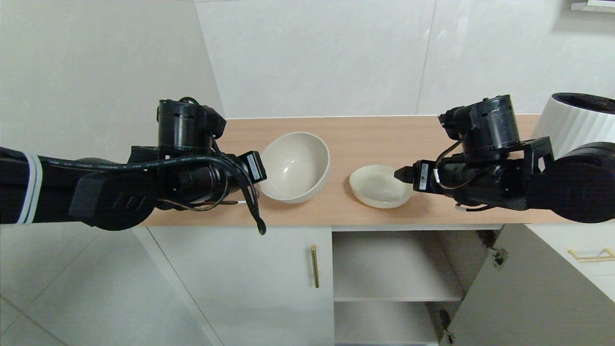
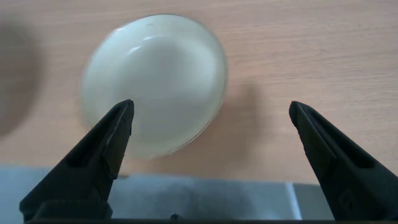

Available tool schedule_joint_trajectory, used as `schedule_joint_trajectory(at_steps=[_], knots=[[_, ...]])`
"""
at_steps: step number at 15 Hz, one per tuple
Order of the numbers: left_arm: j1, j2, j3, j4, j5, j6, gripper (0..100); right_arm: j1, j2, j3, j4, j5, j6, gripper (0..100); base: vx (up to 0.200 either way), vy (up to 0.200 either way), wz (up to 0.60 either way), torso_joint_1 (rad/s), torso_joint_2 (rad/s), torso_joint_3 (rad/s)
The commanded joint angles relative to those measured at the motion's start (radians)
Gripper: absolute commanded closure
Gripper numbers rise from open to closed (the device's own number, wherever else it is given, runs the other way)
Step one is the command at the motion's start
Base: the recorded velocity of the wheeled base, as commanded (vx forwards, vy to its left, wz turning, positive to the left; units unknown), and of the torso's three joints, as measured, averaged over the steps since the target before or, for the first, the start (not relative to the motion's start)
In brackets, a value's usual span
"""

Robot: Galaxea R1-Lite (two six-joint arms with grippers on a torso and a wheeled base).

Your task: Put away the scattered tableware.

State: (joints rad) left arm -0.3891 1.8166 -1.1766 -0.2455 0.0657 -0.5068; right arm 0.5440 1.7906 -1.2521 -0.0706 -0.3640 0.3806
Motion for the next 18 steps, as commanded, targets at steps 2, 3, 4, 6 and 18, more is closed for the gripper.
schedule_joint_trajectory(at_steps=[2,3,4,6,18], knots=[[0.000,-0.016,0.002,0.000,0.000,-0.001,100,-0.001,0.102,-0.043,-0.001,-0.069,0.003,0,0.000,0.000,0.00,0.000,0.00,0.000],[0.000,-0.016,0.002,0.000,0.000,-0.002,100,-0.003,0.119,-0.046,-0.003,-0.085,0.004,0,0.000,0.000,0.00,0.000,0.00,0.000],[0.000,-0.016,0.002,0.000,0.000,-0.001,100,-0.007,0.128,-0.053,-0.003,-0.088,0.004,0,0.000,0.000,0.00,0.000,0.00,0.000],[0.000,-0.016,0.002,0.000,0.000,-0.001,100,-0.015,0.138,-0.056,-0.003,-0.088,0.004,0,0.000,0.000,0.00,0.000,0.00,0.000],[0.000,-0.020,0.002,0.000,0.002,-0.002,100,-0.015,0.145,-0.070,-0.001,-0.078,0.023,100,0.000,0.000,0.00,0.000,0.00,0.000]])
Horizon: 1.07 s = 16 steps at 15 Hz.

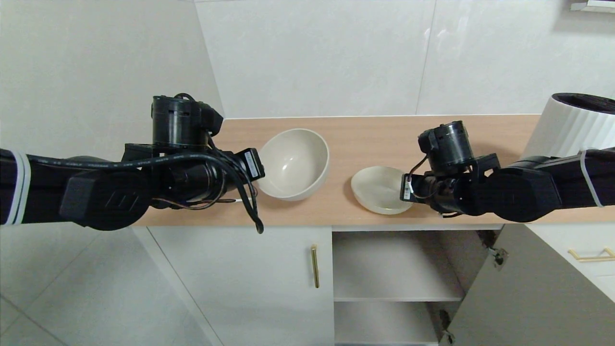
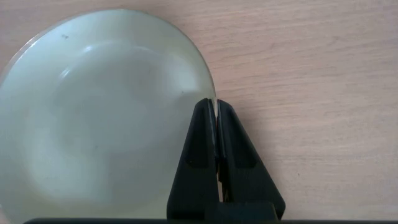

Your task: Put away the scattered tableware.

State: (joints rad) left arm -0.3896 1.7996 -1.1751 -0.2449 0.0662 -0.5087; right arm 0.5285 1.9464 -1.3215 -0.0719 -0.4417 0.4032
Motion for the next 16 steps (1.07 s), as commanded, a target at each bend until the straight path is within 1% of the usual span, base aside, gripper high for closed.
schedule_joint_trajectory(at_steps=[1,4,5,7,8,9,10,11,12,13,14,15,16], knots=[[0.000,-0.003,0.000,-0.001,0.000,-0.001,100,0.001,-0.027,-0.001,0.003,0.005,0.016,100,0.000,0.000,0.00,0.000,0.00,0.000],[0.000,-0.011,0.005,-0.001,0.001,-0.002,100,0.001,-0.081,0.013,0.007,0.054,0.026,100,0.000,0.000,0.00,0.000,0.00,0.000],[0.000,-0.039,0.026,-0.001,-0.002,-0.019,100,-0.001,-0.119,0.041,0.007,0.084,0.029,100,0.000,0.000,0.00,0.000,0.00,0.000],[0.000,-0.106,0.068,-0.001,-0.042,-0.025,100,-0.001,-0.193,0.082,0.034,0.163,0.029,100,0.000,0.000,0.00,0.000,0.00,0.000],[0.001,-0.158,0.097,-0.001,-0.082,-0.024,100,-0.001,-0.244,0.094,0.092,0.198,0.029,100,0.000,0.000,0.00,0.000,0.00,0.000],[0.003,-0.198,0.129,-0.001,-0.115,-0.016,100,-0.001,-0.296,0.102,0.161,0.225,0.029,100,0.000,0.000,0.00,0.000,0.00,0.000],[0.006,-0.217,0.147,-0.002,-0.135,-0.007,100,-0.001,-0.326,0.107,0.198,0.245,0.029,100,0.000,0.000,0.00,0.000,0.00,0.000],[0.014,-0.244,0.186,-0.002,-0.169,0.013,100,-0.001,-0.374,0.116,0.242,0.281,0.029,100,0.000,0.000,0.00,0.000,0.00,0.000],[0.017,-0.273,0.239,-0.004,-0.190,0.035,100,-0.001,-0.429,0.159,0.271,0.313,0.028,100,0.000,0.000,0.00,0.000,0.00,0.000],[0.017,-0.292,0.258,-0.010,-0.189,0.047,100,-0.001,-0.465,0.200,0.273,0.322,0.028,100,0.000,0.000,0.00,0.000,0.00,0.000],[0.017,-0.316,0.285,-0.034,-0.190,0.052,100,-0.001,-0.511,0.248,0.274,0.347,0.025,100,0.000,0.000,0.00,0.000,0.00,0.000],[0.017,-0.322,0.296,-0.045,-0.192,0.052,100,-0.001,-0.523,0.260,0.274,0.359,0.025,100,0.000,0.000,0.00,0.000,0.00,0.000],[0.015,-0.336,0.338,-0.086,-0.195,0.053,100,-0.001,-0.586,0.318,0.274,0.413,0.020,100,0.000,0.000,0.00,0.000,0.00,0.000]])
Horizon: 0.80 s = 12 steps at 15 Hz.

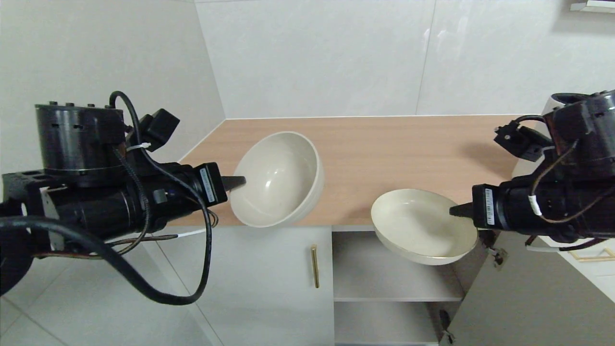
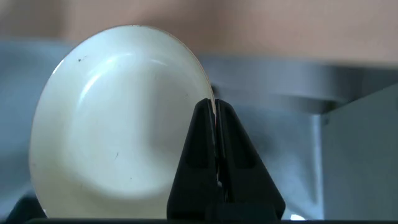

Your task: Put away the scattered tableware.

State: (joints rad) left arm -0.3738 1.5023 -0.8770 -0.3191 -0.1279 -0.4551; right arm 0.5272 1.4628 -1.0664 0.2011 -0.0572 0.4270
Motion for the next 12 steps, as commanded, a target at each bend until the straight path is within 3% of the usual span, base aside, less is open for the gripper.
schedule_joint_trajectory(at_steps=[1,5,8,12], knots=[[0.000,-0.039,0.055,-0.026,0.001,0.000,100,0.000,-0.125,0.078,-0.002,0.056,-0.004,100,0.000,0.000,0.00,0.000,0.00,0.000],[-0.019,-0.034,0.072,-0.032,0.001,-0.002,100,-0.013,-0.133,0.091,-0.005,0.057,-0.005,100,0.000,0.000,0.00,0.000,0.00,0.000],[-0.023,-0.030,0.073,-0.031,-0.001,-0.002,100,-0.021,-0.125,0.091,-0.005,0.057,-0.013,100,-0.200,0.000,0.00,0.009,0.00,0.001],[-0.030,-0.004,0.075,-0.031,-0.003,0.000,100,-0.035,-0.105,0.092,-0.006,0.057,-0.021,100,0.000,0.000,0.00,0.000,0.00,0.000]])
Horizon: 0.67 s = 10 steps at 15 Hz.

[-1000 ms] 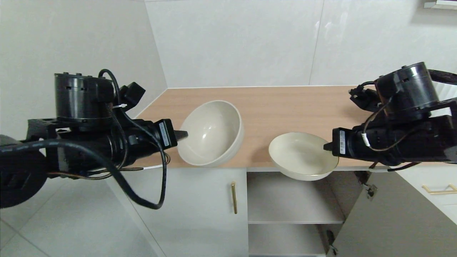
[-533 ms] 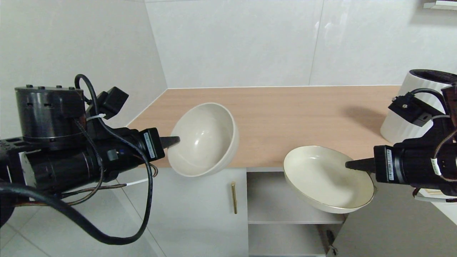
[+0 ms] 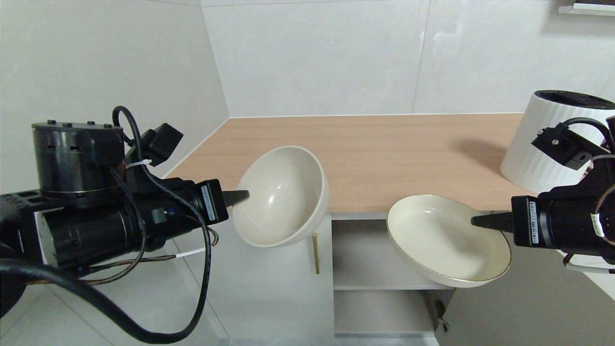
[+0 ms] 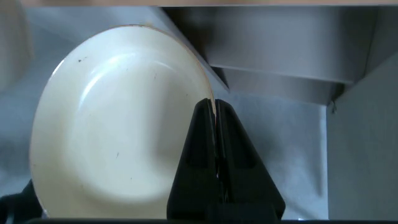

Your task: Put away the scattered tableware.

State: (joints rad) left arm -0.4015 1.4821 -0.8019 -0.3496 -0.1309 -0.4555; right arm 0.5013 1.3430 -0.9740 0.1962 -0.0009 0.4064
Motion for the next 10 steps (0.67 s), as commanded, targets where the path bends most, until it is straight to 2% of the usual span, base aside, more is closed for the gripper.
schedule_joint_trajectory(at_steps=[1,7,9,10], knots=[[-0.003,0.026,0.000,0.000,0.000,0.001,100,-0.015,0.019,0.000,-0.001,0.001,-0.004,100,0.000,0.000,0.00,0.000,0.00,0.000],[-0.005,0.026,0.001,0.001,0.000,0.003,100,-0.017,0.053,0.000,-0.001,-0.001,-0.004,100,0.000,0.000,0.00,-0.010,0.02,0.012],[-0.005,0.026,0.013,0.000,0.000,0.038,100,-0.017,0.062,0.000,-0.003,-0.001,-0.004,100,0.000,0.000,0.00,-0.146,0.34,0.186],[-0.005,0.027,0.015,0.000,0.000,0.040,100,-0.017,0.062,0.000,-0.003,-0.001,-0.006,100,0.000,0.000,0.00,-0.173,0.41,0.232]])
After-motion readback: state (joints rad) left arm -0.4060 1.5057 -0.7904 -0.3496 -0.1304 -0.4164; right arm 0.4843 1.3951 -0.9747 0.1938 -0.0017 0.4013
